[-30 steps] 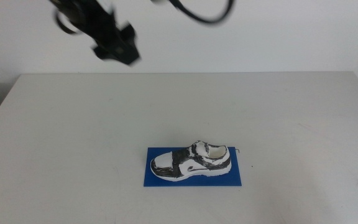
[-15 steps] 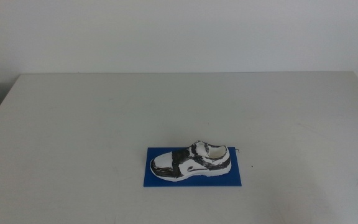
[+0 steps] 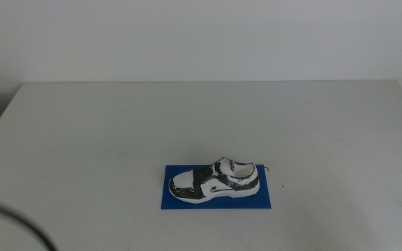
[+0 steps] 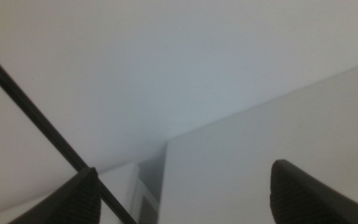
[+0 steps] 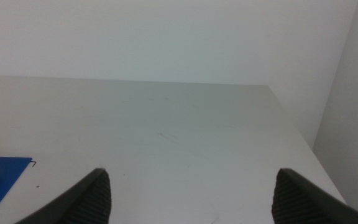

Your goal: Use one arm to grab the shoe from the table and place it on the mat.

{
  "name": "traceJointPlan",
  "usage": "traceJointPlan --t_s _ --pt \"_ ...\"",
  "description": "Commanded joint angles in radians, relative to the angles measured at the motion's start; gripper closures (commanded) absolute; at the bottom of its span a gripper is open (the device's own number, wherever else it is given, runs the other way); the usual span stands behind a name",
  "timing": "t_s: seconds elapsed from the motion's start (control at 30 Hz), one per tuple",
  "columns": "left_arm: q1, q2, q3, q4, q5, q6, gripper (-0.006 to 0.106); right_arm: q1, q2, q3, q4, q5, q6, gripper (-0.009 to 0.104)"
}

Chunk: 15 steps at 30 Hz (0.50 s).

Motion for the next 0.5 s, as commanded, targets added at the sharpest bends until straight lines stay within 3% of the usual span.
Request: traceJointPlan --t_s 0.0,0.17,0.47 --pt "0.001 -0.097 0.060 -0.034 -0.067 -0.020 0.007 -0.005 -0.021 -0.010 -0.008 -0.079 -0.013 0.029" --pt "0.001 -0.296 0.211 -0.052 -0.012 -0.020 0.007 -0.005 -0.021 -0.010 -0.008 -0.079 -0.013 0.029" --pt "0.001 -0.421 0.411 -0.264 0.002 -0.018 0.007 -0.005 -0.021 -0.010 -0.008 -0.079 -0.013 0.029"
